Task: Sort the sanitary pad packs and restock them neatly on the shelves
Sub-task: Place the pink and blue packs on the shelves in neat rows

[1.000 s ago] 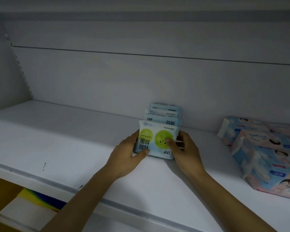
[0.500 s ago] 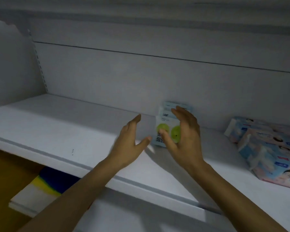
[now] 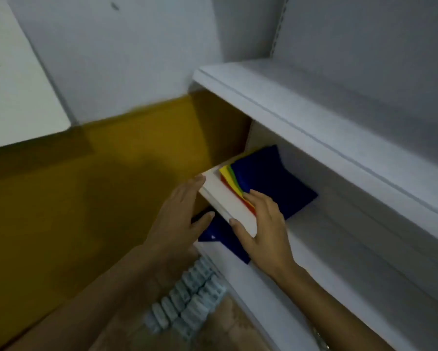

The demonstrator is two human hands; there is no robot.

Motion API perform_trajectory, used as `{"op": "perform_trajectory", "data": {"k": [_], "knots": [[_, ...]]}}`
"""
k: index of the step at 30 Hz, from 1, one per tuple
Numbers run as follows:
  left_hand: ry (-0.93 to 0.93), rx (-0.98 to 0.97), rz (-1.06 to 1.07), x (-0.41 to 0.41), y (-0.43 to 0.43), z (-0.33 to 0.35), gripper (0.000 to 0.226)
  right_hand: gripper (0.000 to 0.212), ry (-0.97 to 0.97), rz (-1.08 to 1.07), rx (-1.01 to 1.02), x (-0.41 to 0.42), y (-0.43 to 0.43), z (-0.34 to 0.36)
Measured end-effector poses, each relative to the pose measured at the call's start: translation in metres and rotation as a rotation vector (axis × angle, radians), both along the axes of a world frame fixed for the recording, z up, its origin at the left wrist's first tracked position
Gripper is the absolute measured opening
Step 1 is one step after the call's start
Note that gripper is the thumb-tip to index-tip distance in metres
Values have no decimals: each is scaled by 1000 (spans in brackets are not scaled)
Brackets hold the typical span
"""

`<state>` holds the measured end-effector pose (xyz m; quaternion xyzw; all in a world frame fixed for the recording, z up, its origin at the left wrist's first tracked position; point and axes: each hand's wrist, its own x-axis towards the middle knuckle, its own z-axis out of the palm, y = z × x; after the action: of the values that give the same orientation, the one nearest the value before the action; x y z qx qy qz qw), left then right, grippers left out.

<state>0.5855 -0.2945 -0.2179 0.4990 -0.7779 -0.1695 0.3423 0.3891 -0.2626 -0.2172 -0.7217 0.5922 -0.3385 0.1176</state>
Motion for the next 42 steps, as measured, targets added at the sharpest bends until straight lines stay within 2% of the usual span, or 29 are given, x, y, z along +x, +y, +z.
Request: {"op": "perform_trajectory", "data": {"k": [3,6,8,10,13,15,17,19,23,26,27,29,32,33,37,42], "knots": [[64,274,122,57,28,-86,73,52,-48,27,186,40,17,-82],[47,504,178,88,64,-171,87,46,-18,71,322,54,28,-155],[53,575,220,97,87,-232,74,47,-1,82,437,53,24,-203],[-3,719,225,98,110,-290,72,42,50,115,513,49,18,-260],[-14,1054,255,91,143,-394,68,29,188,208,722,46,13,-358],[107,1264,350,78,159,-462,65,20,360,312,917,47,13,-426],[249,1448,485,66,168,-524,50,19,554,408,1058,48,14,-494],[216,1533,539,51,171,-589,43,23,680,474,1117,51,11,-557],[109,1629,524,24,152,-701,50,30,785,543,1110,59,-3,-658],[43,1624,543,12,131,-762,76,43,940,644,1005,65,-11,-725],[32,1611,558,9,124,-777,80,49,997,681,967,68,-12,-741],[-8,1575,518,5,115,-801,73,50,1066,720,910,75,-13,-761],[11,1550,494,5,109,-809,46,21,1082,775,886,85,-11,-773],[38,1570,503,6,109,-805,41,17,1070,781,896,86,-11,-773],[132,1619,429,11,115,-755,42,19,874,771,985,85,-7,-731],[254,1521,461,21,130,-649,38,22,575,716,988,76,-3,-618]]}}
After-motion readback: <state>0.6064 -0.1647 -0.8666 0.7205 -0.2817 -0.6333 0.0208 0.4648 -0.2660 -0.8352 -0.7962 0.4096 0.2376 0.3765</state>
